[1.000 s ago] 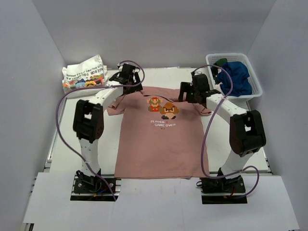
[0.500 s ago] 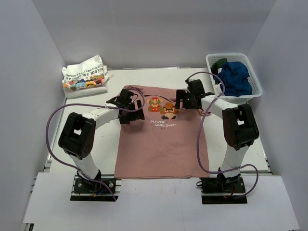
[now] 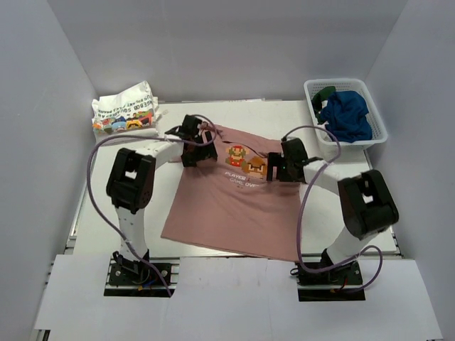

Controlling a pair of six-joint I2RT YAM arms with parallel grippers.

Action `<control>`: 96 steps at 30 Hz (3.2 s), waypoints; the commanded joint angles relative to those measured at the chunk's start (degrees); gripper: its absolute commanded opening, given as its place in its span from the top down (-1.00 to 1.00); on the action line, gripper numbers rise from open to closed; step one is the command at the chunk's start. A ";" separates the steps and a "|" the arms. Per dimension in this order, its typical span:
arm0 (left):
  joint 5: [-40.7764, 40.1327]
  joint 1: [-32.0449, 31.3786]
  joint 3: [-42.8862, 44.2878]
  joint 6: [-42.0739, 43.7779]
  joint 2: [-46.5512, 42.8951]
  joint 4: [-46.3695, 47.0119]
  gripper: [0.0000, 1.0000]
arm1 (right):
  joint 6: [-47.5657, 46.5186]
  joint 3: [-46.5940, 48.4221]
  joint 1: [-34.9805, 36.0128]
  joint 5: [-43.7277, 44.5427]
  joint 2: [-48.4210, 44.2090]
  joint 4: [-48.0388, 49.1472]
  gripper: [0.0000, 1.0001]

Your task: Fold and stack the t-shirts

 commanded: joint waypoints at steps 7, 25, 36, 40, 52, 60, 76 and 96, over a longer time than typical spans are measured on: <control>0.93 4.75 40.70 6.54 25.95 -11.87 -1.00 | 9.22 -17.96 16.85 -11.92 -13.09 -1.41 -0.81; 5.53 3.70 36.47 17.29 8.60 -10.11 -1.00 | -5.28 2.16 39.39 -2.04 -11.87 -2.97 -0.81; 9.73 2.65 -24.18 1.03 -31.50 6.40 -1.00 | -4.83 -3.63 34.82 -2.69 -14.69 -2.85 -0.81; 11.75 2.64 -35.08 -2.32 -34.06 11.14 -1.00 | -4.40 -1.97 33.24 -4.93 -9.94 -1.15 -0.81; -13.06 3.35 -32.30 -8.65 -25.36 -12.88 -1.00 | -2.19 -10.22 27.00 -6.25 -9.05 -0.70 -0.81; -27.70 6.86 -24.15 -13.24 -21.41 -19.96 -1.00 | -5.10 -15.94 27.00 -17.11 -12.22 0.69 -0.81; -10.87 11.88 -10.22 -1.81 -25.08 -10.26 -1.00 | -7.99 -10.70 29.37 -10.56 -23.99 -4.74 -0.81; 6.84 11.34 -30.27 -0.13 -22.99 5.18 -1.00 | -0.67 0.41 28.76 17.38 -5.10 -18.28 0.32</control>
